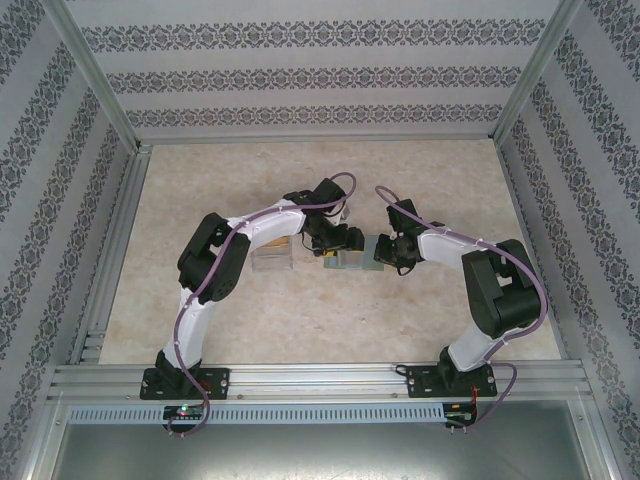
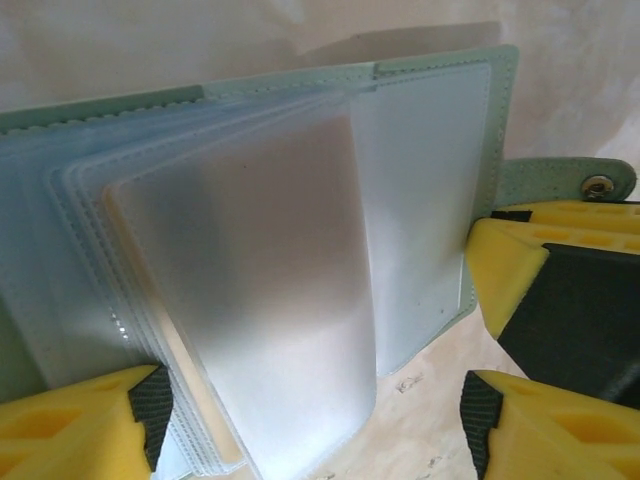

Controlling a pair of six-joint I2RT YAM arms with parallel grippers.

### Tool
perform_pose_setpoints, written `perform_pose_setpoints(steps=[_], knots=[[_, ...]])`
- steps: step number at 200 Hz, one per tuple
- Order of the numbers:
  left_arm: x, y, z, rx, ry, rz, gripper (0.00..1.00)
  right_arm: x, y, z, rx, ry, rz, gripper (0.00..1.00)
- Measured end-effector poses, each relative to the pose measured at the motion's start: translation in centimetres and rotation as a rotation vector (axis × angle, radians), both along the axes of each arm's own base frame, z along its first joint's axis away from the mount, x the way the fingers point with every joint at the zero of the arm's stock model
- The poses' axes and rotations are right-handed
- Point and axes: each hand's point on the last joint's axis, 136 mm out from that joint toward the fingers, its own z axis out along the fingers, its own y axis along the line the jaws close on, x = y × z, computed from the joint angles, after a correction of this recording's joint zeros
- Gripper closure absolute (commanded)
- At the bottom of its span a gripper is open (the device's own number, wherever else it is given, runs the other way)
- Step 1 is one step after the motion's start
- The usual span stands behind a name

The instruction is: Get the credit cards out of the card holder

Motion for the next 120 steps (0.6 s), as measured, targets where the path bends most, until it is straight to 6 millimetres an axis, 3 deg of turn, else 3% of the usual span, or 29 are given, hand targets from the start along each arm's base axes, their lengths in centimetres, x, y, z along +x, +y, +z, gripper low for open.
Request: perform_pose_setpoints(steps=[61, 120], knots=[[-0.14, -0.63, 0.33, -0.032, 0.002, -0.015, 0.08, 0.0, 0.0, 0.01, 0.0, 0.0, 0.0, 0.75], [-0.14, -0.96, 0.56, -0.041, -0.005, -0.022, 0.0, 0.16, 0.49, 0.49, 0.015, -0.013, -0.009, 0.63]])
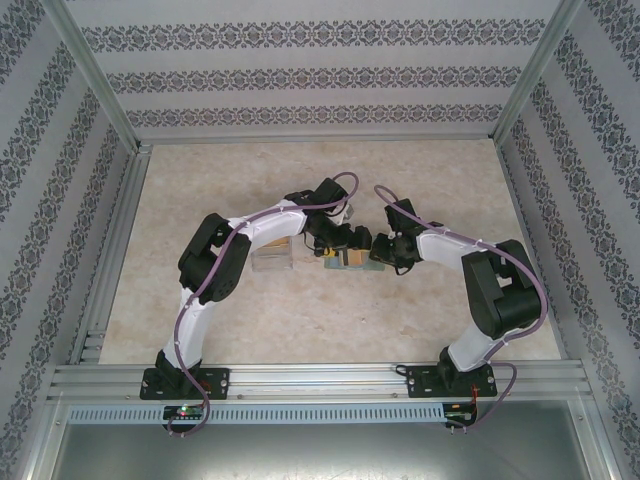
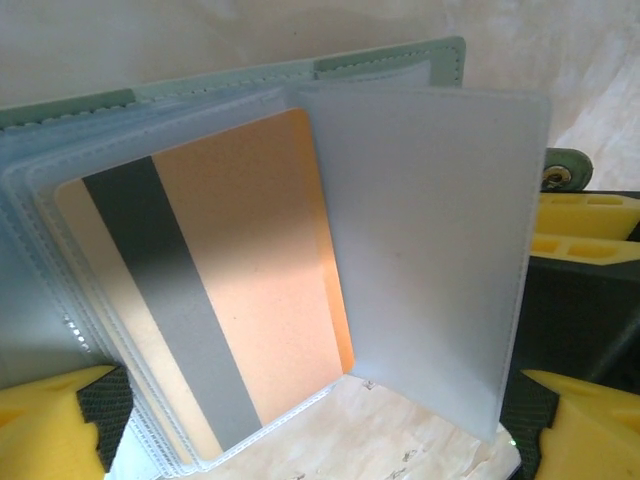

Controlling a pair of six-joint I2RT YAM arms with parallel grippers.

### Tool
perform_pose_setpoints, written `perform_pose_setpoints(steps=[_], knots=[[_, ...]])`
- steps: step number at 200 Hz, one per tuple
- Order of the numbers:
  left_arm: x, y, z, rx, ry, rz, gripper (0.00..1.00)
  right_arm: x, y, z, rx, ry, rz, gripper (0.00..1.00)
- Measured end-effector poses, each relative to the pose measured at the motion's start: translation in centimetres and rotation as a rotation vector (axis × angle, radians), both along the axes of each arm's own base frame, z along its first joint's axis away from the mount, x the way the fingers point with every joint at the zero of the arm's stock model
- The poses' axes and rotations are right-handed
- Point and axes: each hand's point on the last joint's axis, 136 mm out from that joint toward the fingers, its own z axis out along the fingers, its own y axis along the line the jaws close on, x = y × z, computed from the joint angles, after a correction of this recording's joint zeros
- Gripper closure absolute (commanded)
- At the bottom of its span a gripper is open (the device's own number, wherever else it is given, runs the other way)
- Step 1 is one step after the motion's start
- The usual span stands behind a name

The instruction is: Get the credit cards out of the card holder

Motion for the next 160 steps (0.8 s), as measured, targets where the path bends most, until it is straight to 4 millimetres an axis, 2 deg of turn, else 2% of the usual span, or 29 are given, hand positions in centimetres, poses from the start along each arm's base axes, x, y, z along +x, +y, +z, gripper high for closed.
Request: perform_pose_setpoints(steps=[32, 84, 100, 116, 128, 145, 160], knots=[[-0.1, -0.2, 0.1, -0.001, -0.003, -0.003, 0.0, 0.0, -0.4, 1.4, 0.012, -0.041, -0.011, 0.62], [0.4, 0.2, 0.9, -0.002, -0.026, 0.01, 0.0, 1.5, -2.7, 7.6, 0.04, -0.226, -0.083, 0.63], [0.9, 0.5, 2.0, -0.006, -0.051, 0.023, 0.0, 1.6, -2.6, 8.3, 0.054, -0.245, -0.081, 0.65], [1.5, 1.2, 3.3, -0.013, -0.08, 0.043, 0.04, 1.5, -1.9, 8.3, 0.083, -0.237, -0.063, 0.66], [1.9, 2.0, 4.3, -0.012, -0.101, 0.065, 0.1, 1.5, -1.3, 8.0, 0.112, -0.223, -0.048, 0.67], [2.4, 3.2, 4.9, -0.005, -0.118, 0.096, 0.35, 1.6, 0.0, 7.3, 0.148, -0.199, -0.014, 0.69], [2.7, 4.0, 4.4, 0.011, -0.113, 0.119, 0.59, 1.5, 1.5, 6.8, 0.184, -0.176, 0.025, 0.73]])
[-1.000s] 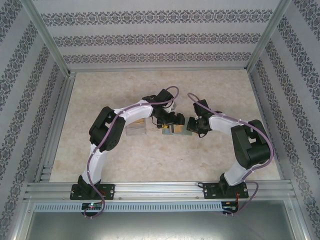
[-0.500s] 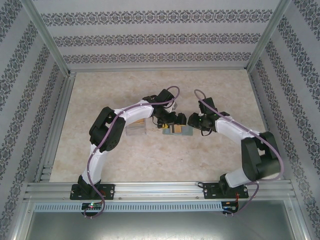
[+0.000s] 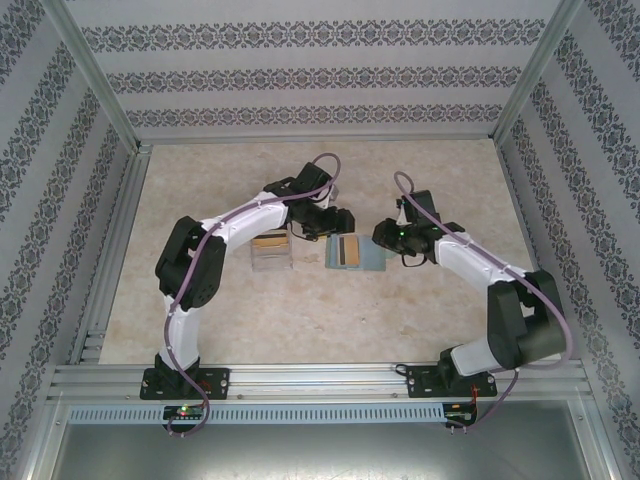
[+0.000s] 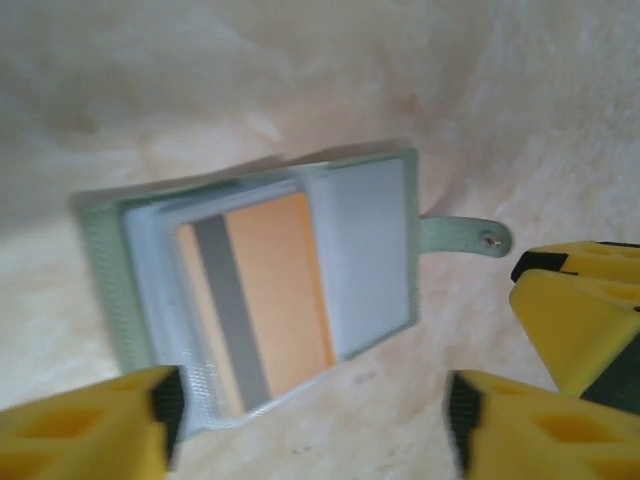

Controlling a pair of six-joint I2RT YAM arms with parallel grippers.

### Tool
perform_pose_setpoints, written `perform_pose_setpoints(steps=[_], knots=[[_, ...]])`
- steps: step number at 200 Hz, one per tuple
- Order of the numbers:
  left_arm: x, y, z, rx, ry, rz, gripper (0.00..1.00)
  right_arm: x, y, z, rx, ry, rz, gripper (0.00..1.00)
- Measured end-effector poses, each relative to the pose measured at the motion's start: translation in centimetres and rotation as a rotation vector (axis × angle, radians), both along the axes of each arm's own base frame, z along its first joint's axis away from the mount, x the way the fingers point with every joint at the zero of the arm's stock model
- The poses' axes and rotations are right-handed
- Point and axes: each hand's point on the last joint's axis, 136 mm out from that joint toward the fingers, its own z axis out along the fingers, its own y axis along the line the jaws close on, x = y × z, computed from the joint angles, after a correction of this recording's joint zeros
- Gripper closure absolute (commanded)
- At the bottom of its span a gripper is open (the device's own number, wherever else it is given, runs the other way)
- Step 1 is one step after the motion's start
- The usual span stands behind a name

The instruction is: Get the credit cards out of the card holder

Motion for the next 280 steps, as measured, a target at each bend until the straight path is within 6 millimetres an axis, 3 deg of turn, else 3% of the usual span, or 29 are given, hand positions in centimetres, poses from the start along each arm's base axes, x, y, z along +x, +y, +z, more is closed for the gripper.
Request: perform_pose_setpoints(steps=[13, 42, 97, 137, 280], knots=[[-0.2, 0.6, -0.9, 0.017, 0.019, 0.015, 0.72, 0.1, 1.4, -0.4, 0.039, 0.019, 0.032, 0.78], [-0.6, 1.0, -2.8, 0.047, 0.058, 0.026, 0.83, 0.5, 3.1, -1.5, 0.108, 0.066, 0.062, 0.83], [-1.0, 1.1, -5.6, 0.077, 0.11, 0.024, 0.84, 0.3, 4.5, -4.4, 0.185, 0.169, 0.069, 0.84], [-1.3, 1.2, -6.9, 0.088, 0.138, 0.02, 0.84, 0.4, 4.7, -5.0, 0.212, 0.187, 0.067, 0.84], [-1.3, 1.0, -7.3, 0.089, 0.153, 0.015, 0.86, 0.3, 4.1, -6.0, 0.243, 0.218, 0.045, 0.84]])
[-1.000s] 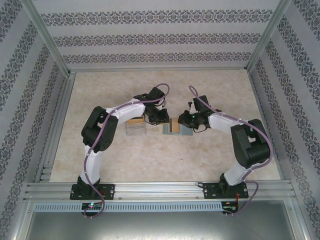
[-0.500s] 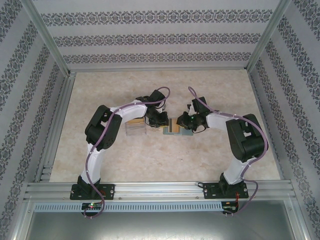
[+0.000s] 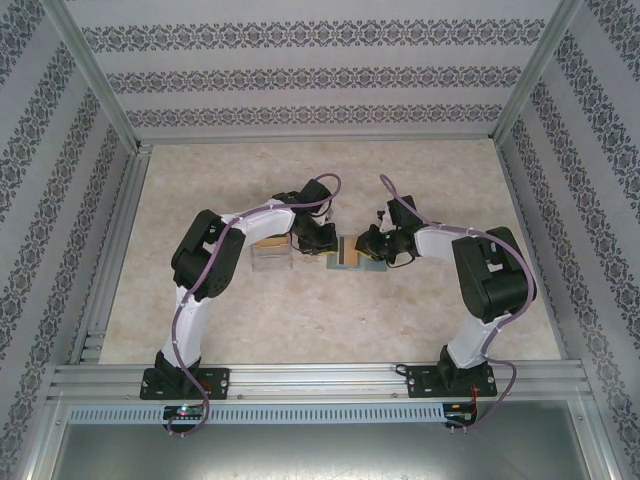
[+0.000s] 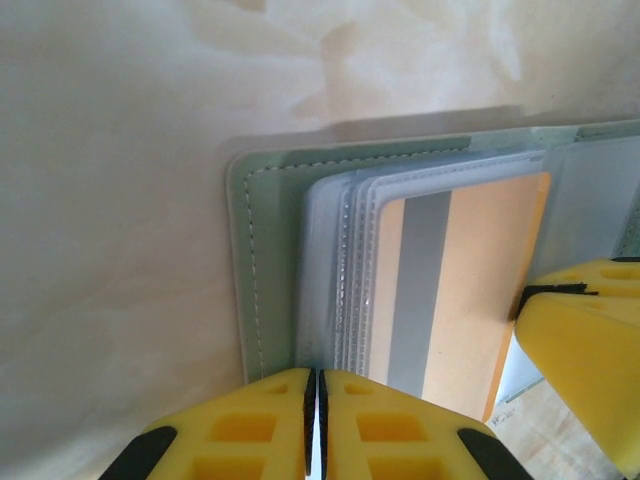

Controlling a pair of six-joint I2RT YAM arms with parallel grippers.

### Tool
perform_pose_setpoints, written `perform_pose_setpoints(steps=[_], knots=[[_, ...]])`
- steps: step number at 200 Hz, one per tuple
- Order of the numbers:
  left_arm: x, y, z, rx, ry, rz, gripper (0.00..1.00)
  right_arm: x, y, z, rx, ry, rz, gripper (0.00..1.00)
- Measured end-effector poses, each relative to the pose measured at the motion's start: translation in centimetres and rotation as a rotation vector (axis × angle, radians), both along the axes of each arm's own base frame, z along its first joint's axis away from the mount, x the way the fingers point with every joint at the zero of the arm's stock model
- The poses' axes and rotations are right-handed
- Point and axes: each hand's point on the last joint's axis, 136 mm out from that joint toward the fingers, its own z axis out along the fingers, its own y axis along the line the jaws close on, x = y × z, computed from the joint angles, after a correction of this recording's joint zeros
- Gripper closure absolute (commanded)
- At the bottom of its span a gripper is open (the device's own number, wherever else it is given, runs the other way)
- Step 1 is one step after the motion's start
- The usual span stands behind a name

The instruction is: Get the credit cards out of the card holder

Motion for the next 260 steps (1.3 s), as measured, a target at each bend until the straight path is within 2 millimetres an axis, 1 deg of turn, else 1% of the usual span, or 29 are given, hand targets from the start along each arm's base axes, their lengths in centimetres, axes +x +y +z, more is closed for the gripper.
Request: perform_pose_setpoints(steps=[42, 62, 78, 104, 116, 119, 128, 173, 206, 207, 216, 224, 235, 260], knots=[[0.0, -0.1, 0.0, 0.001, 0.001, -0.002, 0.86, 0.0, 0.3, -0.2, 0.018, 0.006, 0.01, 0.85], [-0.1, -0.1, 0.0, 0.003, 0.001, -0.003, 0.86, 0.0, 0.3, -0.2, 0.019, 0.005, 0.007, 0.91], [-0.1, -0.1, 0.0, 0.003, 0.002, -0.003, 0.87, 0.1, 0.2, -0.2, 0.026, 0.004, 0.007, 1.0], [-0.1, -0.1, 0.0, 0.005, 0.004, -0.003, 0.88, 0.1, 0.1, -0.2, 0.037, 0.004, 0.003, 1.0], [-0.1, -0.1, 0.0, 0.007, 0.003, -0.002, 0.9, 0.1, 0.1, -0.3, 0.038, 0.003, 0.002, 1.0], [-0.1, -0.1, 0.0, 0.009, 0.003, -0.003, 0.92, 0.1, 0.1, -0.3, 0.038, 0.004, 0.002, 1.0], [-0.1, 0.0, 0.0, 0.012, 0.002, -0.005, 0.93, 0.0, 0.1, -0.3, 0.038, 0.002, 0.002, 1.0], [-0.1, 0.1, 0.0, 0.026, 0.001, -0.002, 0.94, -0.1, -1.0, -0.3, 0.037, 0.003, -0.023, 1.0], [-0.2, 0.3, -0.1, 0.037, 0.004, -0.002, 0.94, -0.3, -1.3, -0.5, 0.035, 0.008, -0.028, 1.0], [-0.2, 0.3, -0.1, 0.037, 0.004, -0.002, 0.94, -0.3, -1.3, -0.5, 0.035, 0.008, -0.028, 1.0], [-0.2, 0.3, -0.1, 0.037, 0.004, -0.002, 0.94, -0.3, -1.3, -0.6, 0.035, 0.009, -0.028, 0.85], [-0.2, 0.3, -0.1, 0.037, 0.004, -0.002, 0.94, -0.3, -1.3, -0.6, 0.035, 0.011, -0.029, 0.8], [-0.2, 0.3, -0.1, 0.038, 0.005, -0.002, 0.94, -0.3, -1.1, -0.4, 0.042, 0.008, -0.023, 0.78], [-0.2, 0.3, -0.1, 0.039, 0.006, -0.002, 0.94, -0.3, -1.0, -0.3, 0.054, 0.005, -0.017, 0.77]])
